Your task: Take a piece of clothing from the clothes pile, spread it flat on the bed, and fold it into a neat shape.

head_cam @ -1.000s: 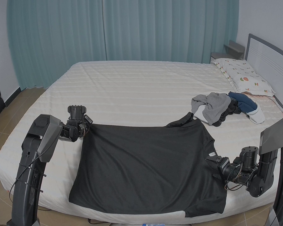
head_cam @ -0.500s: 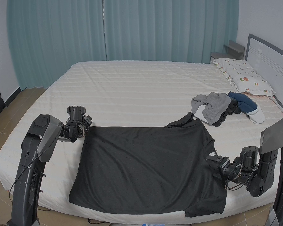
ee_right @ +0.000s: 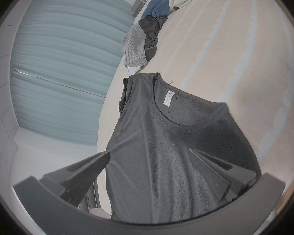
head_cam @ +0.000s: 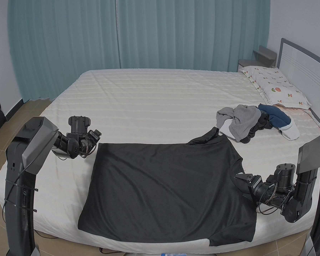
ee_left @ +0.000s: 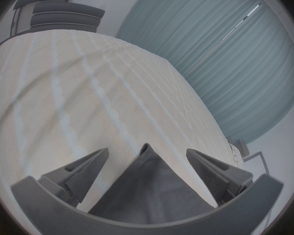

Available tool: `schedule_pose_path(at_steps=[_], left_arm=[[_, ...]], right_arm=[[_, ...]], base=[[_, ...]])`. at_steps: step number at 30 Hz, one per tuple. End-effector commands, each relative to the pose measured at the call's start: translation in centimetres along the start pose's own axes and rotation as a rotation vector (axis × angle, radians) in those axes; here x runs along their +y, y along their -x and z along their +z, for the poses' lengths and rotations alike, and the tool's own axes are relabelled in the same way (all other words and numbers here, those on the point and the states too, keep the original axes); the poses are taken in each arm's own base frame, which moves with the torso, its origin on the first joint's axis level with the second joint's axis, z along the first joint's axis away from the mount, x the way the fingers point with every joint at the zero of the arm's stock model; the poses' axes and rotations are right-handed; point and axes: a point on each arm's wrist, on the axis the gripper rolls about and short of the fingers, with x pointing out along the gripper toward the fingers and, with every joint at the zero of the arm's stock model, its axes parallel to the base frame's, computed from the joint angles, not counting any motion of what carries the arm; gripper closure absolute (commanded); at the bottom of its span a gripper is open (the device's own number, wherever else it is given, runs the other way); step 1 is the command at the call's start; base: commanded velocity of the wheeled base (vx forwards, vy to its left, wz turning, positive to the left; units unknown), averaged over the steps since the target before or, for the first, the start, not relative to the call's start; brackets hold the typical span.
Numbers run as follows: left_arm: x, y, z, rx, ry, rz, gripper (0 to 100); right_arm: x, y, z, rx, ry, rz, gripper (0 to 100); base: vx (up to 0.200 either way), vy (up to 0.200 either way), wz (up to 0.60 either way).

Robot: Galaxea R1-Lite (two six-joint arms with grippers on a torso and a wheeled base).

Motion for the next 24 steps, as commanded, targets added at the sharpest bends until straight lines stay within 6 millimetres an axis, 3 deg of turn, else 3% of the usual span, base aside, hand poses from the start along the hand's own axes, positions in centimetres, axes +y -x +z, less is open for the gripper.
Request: schedule_pose_path(at_steps=[1,9,10,12,13,15,18,24], left_arm=[[-1.7,3.9,1.6,0.002,0.015,-0.042,0],[0.9,8.2,-0.3,0.138,0.048,0.02,0],[1.5,10.5,-1.0,0.197,0.062,0.019,0],[1.7,11.2,-1.3,0.217,0.063,0.014,0],[2.3,13.0,-1.7,0.256,0.072,-0.004,0],[3.0,14.7,-2.4,0.293,0.07,-0.011,0],[4.4,16.3,-3.3,0.334,0.069,-0.01,0],[5.9,17.3,-4.3,0.358,0.068,-0.027,0]], right_arm=[[-0.2,-0.2,-0.5,0.019,0.008,-0.005,0],[-0.4,-0.4,-0.7,0.036,0.001,-0.009,0],[-0.4,-0.4,-0.7,0.036,-0.001,-0.008,0],[-0.4,-0.4,-0.7,0.034,-0.001,-0.009,0],[-0.5,-0.4,-0.7,0.036,-0.004,-0.012,0],[-0.4,-0.4,-0.7,0.037,-0.003,-0.011,0],[-0.4,-0.4,-0.7,0.037,-0.001,-0.011,0],[-0.4,-0.4,-0.7,0.037,-0.001,-0.011,0]], base=[[0.0,0.0,0.0],[0.0,0.0,0.0],[0.0,0.0,0.0],[0.0,0.0,0.0],[0.0,0.0,0.0],[-0.2,0.0,0.0],[-0.2,0.0,0.0],[-0.2,0.0,0.0]])
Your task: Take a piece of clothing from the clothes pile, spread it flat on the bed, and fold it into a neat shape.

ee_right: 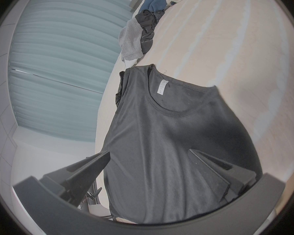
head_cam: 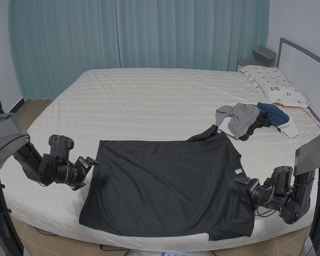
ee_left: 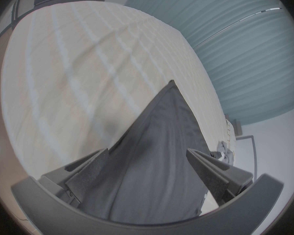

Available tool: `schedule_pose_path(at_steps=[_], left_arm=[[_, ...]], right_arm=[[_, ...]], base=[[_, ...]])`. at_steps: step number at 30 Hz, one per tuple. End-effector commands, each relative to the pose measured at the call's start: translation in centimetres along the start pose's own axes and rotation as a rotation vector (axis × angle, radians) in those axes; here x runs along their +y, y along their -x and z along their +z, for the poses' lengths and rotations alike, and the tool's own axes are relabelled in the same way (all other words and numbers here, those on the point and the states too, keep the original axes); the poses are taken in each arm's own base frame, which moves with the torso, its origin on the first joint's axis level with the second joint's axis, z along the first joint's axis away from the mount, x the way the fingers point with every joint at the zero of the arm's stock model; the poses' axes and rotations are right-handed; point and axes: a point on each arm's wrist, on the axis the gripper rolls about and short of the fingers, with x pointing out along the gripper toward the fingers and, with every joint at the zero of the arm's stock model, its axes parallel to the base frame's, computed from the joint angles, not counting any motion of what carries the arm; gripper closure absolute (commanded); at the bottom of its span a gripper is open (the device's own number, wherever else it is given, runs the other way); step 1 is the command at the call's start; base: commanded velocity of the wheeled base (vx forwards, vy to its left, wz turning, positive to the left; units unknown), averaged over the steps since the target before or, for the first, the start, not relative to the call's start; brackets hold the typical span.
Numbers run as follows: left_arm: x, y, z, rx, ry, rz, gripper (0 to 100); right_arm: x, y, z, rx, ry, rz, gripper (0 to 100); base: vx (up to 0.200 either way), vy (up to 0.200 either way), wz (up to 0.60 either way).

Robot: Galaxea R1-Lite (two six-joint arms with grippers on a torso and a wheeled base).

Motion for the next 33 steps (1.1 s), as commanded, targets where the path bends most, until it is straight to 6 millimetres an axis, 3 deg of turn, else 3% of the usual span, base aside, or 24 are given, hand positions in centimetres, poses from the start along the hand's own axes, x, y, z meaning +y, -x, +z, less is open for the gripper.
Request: schedule_pose_path(at_steps=[1,7,13,24,28,33], left_arm=[[0.7,2.8,-1.3,0.013,-0.009,-0.06,0],[1.3,3.0,-1.7,0.007,-0.013,-0.077,0],[1.1,3.0,-1.9,0.011,-0.014,-0.082,0],[0.8,3.1,-2.7,0.034,-0.03,-0.081,0],[0.3,4.2,-2.7,0.016,-0.039,-0.111,0],[-0.2,5.1,-2.4,-0.01,-0.048,-0.135,0]], right_arm=[[0.0,0.0,0.0,-0.001,0.003,0.006,0],[0.1,0.0,0.0,-0.002,0.001,0.009,0],[1.7,1.3,1.0,-0.051,0.014,0.073,0],[1.5,1.5,0.6,-0.044,0.023,0.058,0],[1.5,1.5,0.6,-0.047,0.024,0.056,0],[1.5,1.6,0.6,-0.048,0.047,0.054,0]], base=[[-0.2,0.0,0.0],[0.0,0.0,0.0],[0.0,0.0,0.0],[0.0,-0.2,0.0],[0.0,-0.2,0.0],[0.0,0.0,0.0]])
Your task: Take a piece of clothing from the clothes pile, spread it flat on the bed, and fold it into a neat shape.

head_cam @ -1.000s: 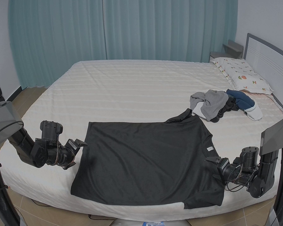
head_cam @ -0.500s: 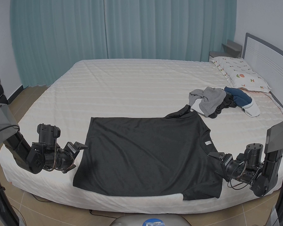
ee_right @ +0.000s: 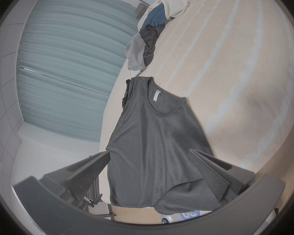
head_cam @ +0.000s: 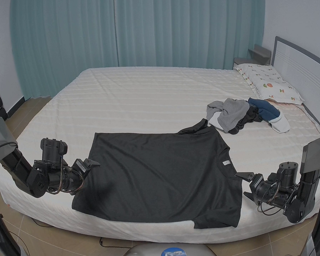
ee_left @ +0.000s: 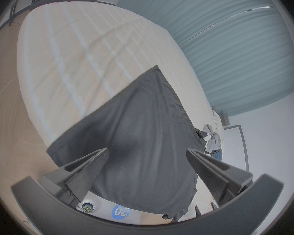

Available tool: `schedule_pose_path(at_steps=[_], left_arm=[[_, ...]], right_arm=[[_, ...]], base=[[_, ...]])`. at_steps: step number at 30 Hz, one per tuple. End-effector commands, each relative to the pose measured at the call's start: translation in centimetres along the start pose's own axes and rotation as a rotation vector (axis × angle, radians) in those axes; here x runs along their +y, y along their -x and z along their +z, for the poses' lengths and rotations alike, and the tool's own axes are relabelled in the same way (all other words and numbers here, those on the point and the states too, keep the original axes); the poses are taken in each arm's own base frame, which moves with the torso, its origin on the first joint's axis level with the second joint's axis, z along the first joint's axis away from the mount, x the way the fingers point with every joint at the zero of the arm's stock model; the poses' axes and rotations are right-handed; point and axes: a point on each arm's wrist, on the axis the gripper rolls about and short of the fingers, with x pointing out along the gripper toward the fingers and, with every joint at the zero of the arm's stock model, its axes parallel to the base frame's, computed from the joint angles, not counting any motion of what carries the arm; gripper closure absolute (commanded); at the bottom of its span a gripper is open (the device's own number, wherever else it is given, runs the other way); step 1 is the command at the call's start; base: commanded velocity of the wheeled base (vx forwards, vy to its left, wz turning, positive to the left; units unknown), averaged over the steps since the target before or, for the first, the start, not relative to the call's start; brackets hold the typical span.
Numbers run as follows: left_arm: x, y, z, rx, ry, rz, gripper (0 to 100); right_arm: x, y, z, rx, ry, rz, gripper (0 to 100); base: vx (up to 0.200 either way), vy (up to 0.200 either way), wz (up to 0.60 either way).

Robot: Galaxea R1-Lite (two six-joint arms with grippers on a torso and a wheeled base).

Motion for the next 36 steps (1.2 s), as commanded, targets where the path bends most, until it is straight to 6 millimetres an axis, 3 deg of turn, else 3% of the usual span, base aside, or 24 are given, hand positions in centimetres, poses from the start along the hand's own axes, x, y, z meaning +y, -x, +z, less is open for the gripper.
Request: schedule_pose_path(at_steps=[1,6,10,23,36], left_arm=[[-0.6,0.9,0.3,-0.025,-0.012,-0.028,0],[0.8,1.5,0.6,-0.035,-0.062,0.01,0],[3.6,2.1,0.1,-0.006,-0.172,0.088,0],[9.1,3.7,0.7,0.001,-0.195,0.255,0],[10.6,2.1,-0.2,0.081,-0.183,0.309,0]], right_arm=[[0.0,0.0,0.0,-0.004,0.017,0.005,0],[-0.1,0.1,-0.1,0.001,0.022,-0.001,0],[-0.3,0.0,-0.3,0.013,0.022,-0.012,0],[-0.7,-0.3,-0.5,0.017,0.029,-0.03,0],[-0.8,-0.3,-0.6,0.019,0.03,-0.033,0]], base=[[0.0,0.0,0.0],[0.0,0.0,0.0],[0.0,0.0,0.0],[0.0,0.0,0.0],[0.0,0.0,0.0]])
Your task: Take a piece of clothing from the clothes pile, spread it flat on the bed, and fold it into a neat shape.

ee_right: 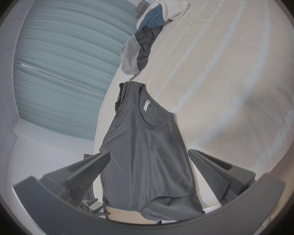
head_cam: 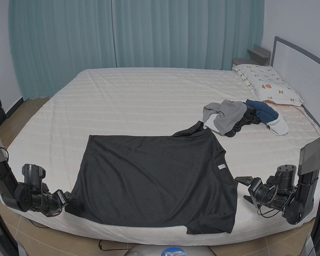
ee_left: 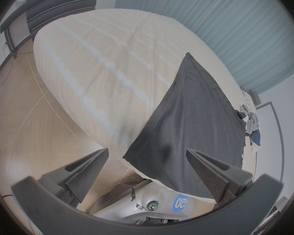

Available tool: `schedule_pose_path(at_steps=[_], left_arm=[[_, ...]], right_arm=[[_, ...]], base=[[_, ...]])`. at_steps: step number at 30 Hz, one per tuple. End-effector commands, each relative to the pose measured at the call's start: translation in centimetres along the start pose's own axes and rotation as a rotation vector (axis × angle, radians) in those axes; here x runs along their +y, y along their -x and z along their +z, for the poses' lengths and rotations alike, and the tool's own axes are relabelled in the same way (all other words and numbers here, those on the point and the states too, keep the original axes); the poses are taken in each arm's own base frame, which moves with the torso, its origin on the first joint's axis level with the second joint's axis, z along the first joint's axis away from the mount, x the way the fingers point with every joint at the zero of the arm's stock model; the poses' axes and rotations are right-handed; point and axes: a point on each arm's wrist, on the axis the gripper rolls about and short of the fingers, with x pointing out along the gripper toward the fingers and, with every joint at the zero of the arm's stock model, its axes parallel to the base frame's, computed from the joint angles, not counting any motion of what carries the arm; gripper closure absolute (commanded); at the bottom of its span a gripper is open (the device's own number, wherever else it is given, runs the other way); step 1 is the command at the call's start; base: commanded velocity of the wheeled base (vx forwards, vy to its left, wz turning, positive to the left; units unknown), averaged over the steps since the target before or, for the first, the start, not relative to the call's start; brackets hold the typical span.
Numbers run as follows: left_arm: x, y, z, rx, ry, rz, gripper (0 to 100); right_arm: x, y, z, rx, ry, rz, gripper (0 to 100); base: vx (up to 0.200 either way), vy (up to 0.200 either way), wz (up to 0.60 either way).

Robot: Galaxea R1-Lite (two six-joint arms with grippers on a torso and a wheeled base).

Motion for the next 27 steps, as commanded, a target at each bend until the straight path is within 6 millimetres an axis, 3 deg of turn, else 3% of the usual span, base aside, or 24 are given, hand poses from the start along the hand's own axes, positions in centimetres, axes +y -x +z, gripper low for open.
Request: schedule_pose_path(at_steps=[1,11,27], left_arm=[[0.2,-1.0,-0.5,0.038,0.003,0.019,0],[0.1,-1.8,-1.6,0.085,-0.017,0.032,0],[0.0,-2.6,-1.4,0.045,-0.015,0.027,0]], right_arm=[[0.0,0.0,0.0,-0.002,0.001,0.004,0],[0.0,-0.1,0.0,-0.001,0.001,0.007,0],[0.1,0.0,0.0,-0.006,0.002,0.008,0]], base=[[0.0,0.0,0.0],[0.0,0.0,0.0],[0.0,0.0,0.0]])
